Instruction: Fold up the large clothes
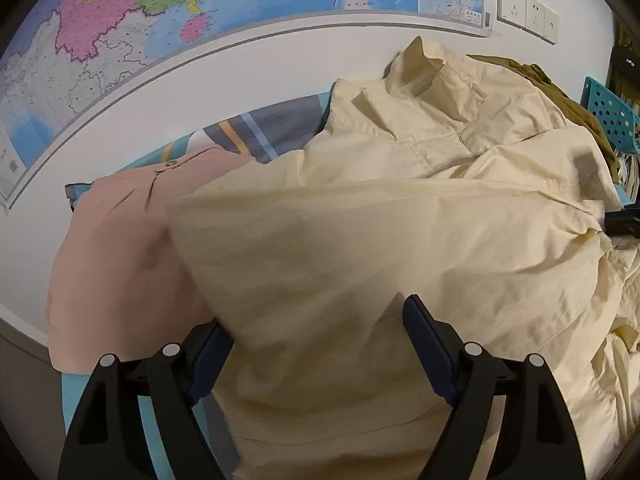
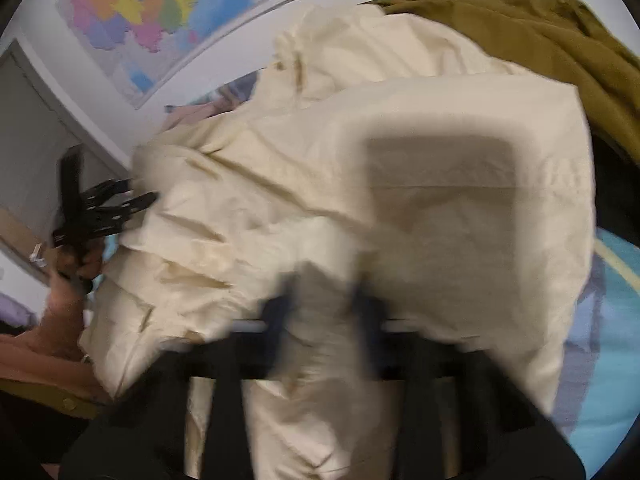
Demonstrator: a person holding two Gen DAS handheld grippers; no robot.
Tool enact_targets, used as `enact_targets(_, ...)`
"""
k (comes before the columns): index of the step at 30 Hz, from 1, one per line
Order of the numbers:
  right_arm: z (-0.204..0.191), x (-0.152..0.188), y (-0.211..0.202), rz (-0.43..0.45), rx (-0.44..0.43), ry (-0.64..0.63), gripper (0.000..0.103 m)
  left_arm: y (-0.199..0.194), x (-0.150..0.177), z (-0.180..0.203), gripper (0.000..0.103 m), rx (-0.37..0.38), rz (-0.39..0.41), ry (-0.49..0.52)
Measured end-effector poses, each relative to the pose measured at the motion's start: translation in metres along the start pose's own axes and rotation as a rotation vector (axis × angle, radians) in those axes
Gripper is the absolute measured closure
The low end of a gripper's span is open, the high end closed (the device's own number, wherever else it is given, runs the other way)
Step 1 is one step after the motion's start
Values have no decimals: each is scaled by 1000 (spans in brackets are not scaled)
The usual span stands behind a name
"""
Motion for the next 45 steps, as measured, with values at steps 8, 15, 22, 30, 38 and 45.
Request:
enact_targets(8,12,-35,-64,206,107,-5,101,-4,-10,11,23,-2,43,2)
enact_targets(15,36,-3,-8,4,225,46,83,9,-10,11,23,-102,55,33)
enact_targets(22,-51,12,-79,178,96,-126,55,-72,19,27,24,16,176,148)
enact_targets(30,-147,77,-13,-45,48,-349,59,-94,94,71,23,168,93,254)
enact_targets(38,-132,71,19,-47,188,-394,95,-73,124,75,23,70,66,294)
enact_targets(45,-115,60,22,-11,166,-316,86,-52,104,54,20,38,54,180)
Point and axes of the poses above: each gripper's, at about its wrist camera, not at the fingertips, and y roughly the way its jaws point, z to its right, x to its underside, the point moved 7 cm from there along y, roughly the way its jaws point, and after that the axes turned 13 degrees about -y, right-handed, at the moved point
